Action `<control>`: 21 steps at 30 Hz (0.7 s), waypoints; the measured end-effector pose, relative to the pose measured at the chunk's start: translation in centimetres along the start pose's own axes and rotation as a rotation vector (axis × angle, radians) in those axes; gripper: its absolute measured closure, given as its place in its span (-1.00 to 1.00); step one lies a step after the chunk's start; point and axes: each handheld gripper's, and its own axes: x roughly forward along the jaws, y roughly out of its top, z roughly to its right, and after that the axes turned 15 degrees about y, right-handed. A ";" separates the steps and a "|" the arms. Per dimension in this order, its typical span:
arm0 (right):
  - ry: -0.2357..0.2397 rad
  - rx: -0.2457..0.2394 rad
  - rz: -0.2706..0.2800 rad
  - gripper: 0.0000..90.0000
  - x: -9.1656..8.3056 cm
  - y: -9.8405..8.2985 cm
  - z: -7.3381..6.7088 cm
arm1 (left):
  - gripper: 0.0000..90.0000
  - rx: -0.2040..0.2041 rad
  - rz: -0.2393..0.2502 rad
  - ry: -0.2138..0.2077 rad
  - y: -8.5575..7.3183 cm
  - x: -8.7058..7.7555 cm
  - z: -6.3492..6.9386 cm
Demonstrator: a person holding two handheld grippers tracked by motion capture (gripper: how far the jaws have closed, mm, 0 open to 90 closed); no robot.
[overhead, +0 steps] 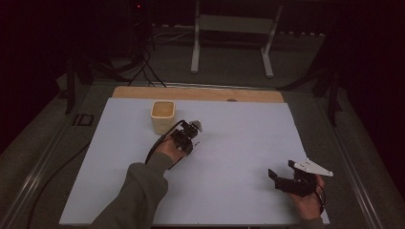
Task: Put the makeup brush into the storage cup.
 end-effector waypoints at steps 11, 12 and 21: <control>0.003 -0.001 0.000 -0.79 0.0 0.0 0.0 | 0.93 -0.020 0.025 -0.003 -0.2 -0.7 -0.8; 0.004 -0.001 0.000 -0.79 0.0 0.0 0.0 | 0.93 -0.022 0.027 -0.007 -0.2 -0.8 -0.8; 0.003 -0.001 0.000 -0.79 0.0 0.0 0.0 | 0.92 -0.033 0.048 -0.013 -0.3 -1.2 -1.1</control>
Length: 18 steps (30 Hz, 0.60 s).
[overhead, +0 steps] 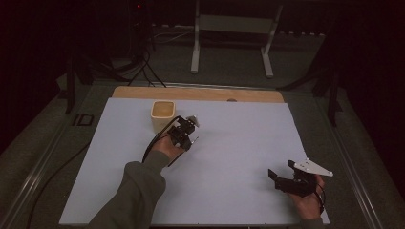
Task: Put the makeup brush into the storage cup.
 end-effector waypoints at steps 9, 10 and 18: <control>0.000 0.000 0.000 -0.79 0.0 0.0 0.0 | 0.92 -0.006 0.019 -0.004 0.0 -0.4 -0.1; 0.000 0.000 0.000 -0.79 0.0 0.0 0.0 | 0.92 -0.008 0.022 -0.004 0.0 -0.5 -0.1; 0.000 0.000 0.001 -0.79 0.0 0.0 0.0 | 0.92 -0.016 0.039 -0.003 0.0 -0.8 0.0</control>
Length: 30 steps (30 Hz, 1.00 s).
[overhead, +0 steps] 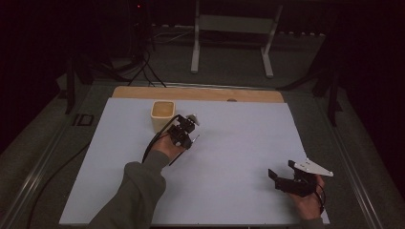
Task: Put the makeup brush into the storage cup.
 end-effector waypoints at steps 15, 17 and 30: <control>0.001 0.000 0.003 -0.79 0.0 0.0 0.0 | 0.92 -0.007 0.046 -0.005 0.1 -0.8 0.3; 0.002 -0.001 0.003 -0.79 0.0 0.0 0.0 | 0.92 -0.009 0.052 -0.005 0.1 -0.9 0.3; 0.005 -0.013 0.014 -0.79 -0.1 0.0 0.0 | 0.92 -0.035 0.111 0.018 0.0 -1.7 0.2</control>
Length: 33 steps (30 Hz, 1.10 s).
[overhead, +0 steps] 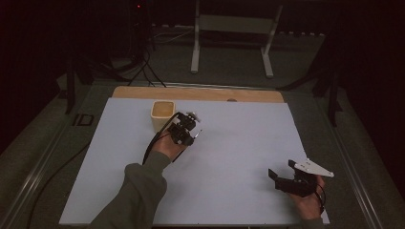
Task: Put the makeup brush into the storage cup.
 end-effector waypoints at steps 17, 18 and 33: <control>0.012 -0.028 0.018 -0.79 -0.1 0.0 -0.2 | 0.92 -0.030 0.060 0.005 0.0 -0.8 -0.3; 0.012 -0.029 0.017 -0.79 -0.1 0.0 -0.2 | 0.92 -0.031 0.066 0.003 0.0 -0.9 -0.3; 0.034 -0.080 0.043 -0.79 -0.2 0.2 -0.8 | 0.92 -0.065 0.155 0.005 -0.3 -2.1 -0.8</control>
